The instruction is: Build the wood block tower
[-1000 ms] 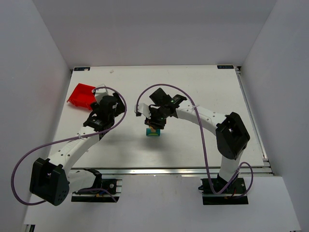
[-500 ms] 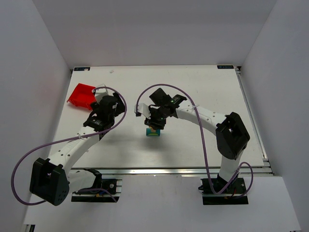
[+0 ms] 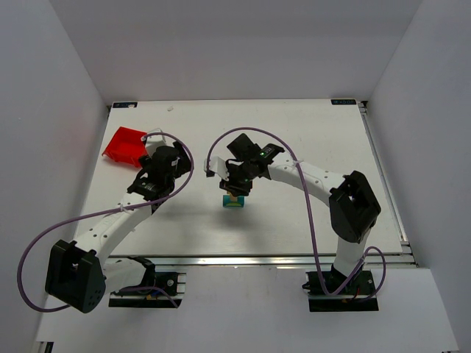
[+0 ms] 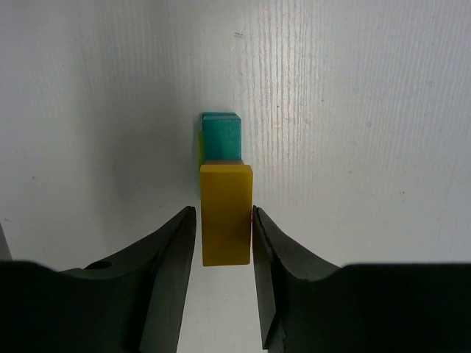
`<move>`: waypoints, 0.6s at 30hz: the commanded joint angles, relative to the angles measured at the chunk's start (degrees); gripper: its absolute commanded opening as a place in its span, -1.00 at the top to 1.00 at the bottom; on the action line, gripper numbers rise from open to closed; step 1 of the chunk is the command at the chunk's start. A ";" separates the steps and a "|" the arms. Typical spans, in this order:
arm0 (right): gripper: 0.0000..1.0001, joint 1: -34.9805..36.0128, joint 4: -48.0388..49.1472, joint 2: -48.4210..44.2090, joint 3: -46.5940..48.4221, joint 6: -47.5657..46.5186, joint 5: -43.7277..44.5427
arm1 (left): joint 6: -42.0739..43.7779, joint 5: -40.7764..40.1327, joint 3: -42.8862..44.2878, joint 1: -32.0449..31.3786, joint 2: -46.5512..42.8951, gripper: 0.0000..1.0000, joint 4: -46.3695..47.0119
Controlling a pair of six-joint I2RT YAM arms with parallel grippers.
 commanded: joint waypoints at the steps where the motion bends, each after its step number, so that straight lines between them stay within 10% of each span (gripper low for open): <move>1: 0.16 0.31 0.14 -1.06 2.83 0.07 -1.23 | 0.63 0.47 0.07 0.06 -0.47 -0.96 0.89; 18: 0.32 0.40 -0.03 -0.62 3.18 -0.37 -1.76 | 0.98 0.82 0.16 0.06 -0.21 -0.97 0.89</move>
